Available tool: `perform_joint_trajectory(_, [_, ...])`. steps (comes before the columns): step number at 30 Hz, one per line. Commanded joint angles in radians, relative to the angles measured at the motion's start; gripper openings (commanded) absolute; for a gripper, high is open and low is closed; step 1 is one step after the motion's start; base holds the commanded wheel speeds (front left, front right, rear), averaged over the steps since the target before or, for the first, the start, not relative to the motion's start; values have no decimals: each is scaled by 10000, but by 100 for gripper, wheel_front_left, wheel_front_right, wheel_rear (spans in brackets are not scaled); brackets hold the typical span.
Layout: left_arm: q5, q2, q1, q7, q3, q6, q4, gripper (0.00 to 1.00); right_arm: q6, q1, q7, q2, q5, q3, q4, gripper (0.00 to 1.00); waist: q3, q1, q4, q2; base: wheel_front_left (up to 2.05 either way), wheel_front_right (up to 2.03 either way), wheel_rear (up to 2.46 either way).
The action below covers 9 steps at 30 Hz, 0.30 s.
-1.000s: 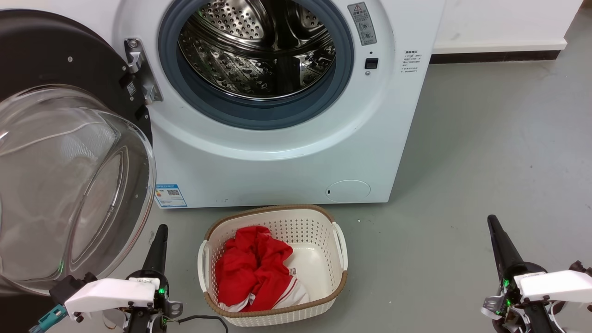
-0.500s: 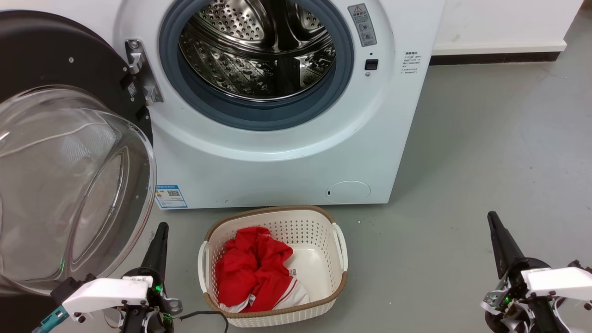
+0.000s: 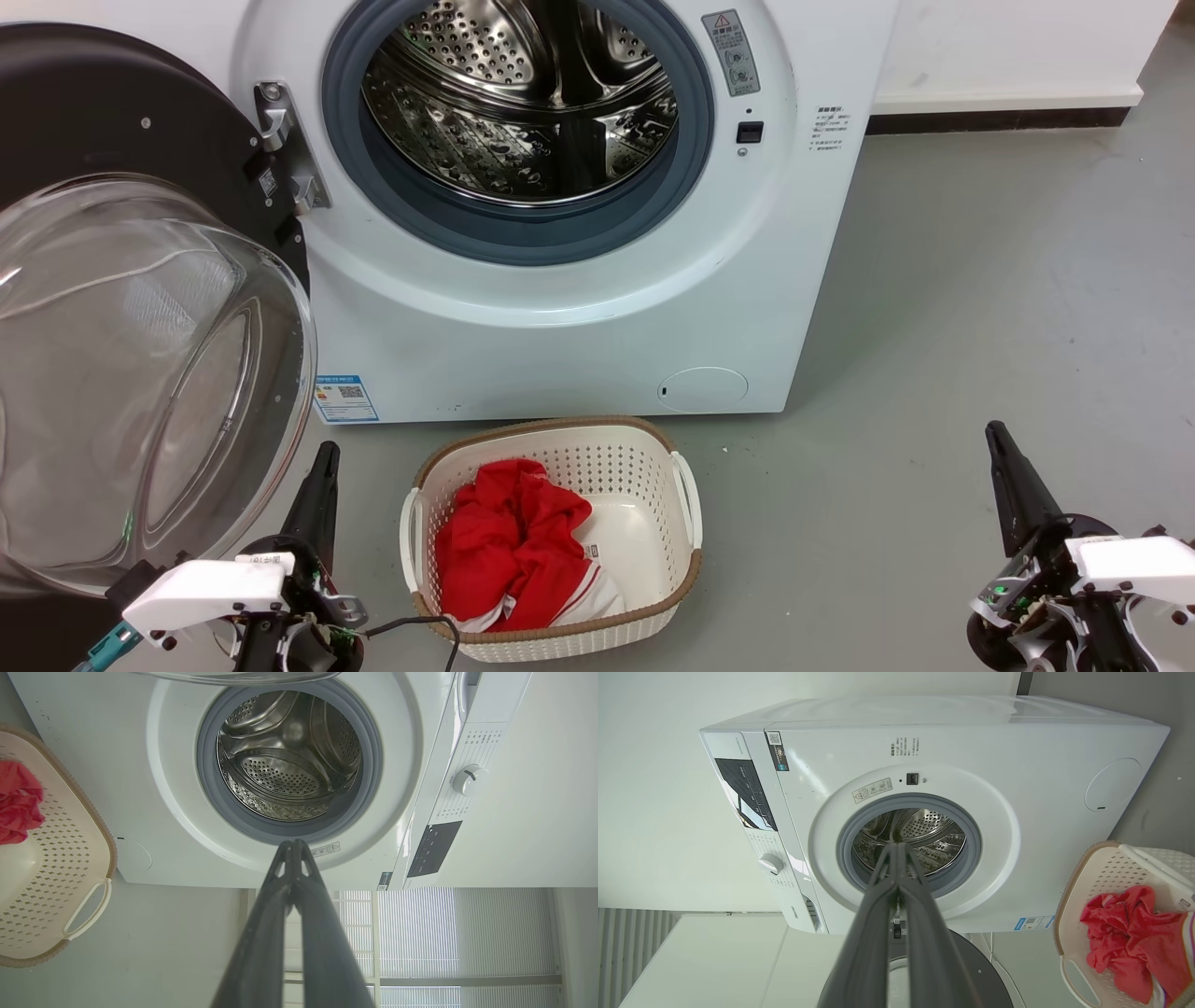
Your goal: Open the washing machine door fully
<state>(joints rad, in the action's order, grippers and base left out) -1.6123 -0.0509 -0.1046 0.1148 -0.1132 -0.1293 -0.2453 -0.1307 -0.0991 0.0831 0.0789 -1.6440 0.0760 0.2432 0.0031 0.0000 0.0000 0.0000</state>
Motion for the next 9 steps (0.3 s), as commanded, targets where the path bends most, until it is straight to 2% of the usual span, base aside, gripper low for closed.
perform_joint_trajectory(1, [-8,15,-79,31,-37,-33,-13,0,0,-130,39,-32,13,21,21,0,0,0,0,0,0,0,0])
perform_joint_trajectory(9, [-9,15,-78,30,-34,-33,-11,0,0,-134,64,-60,56,53,23,0,0,0,0,0,0,0,0])
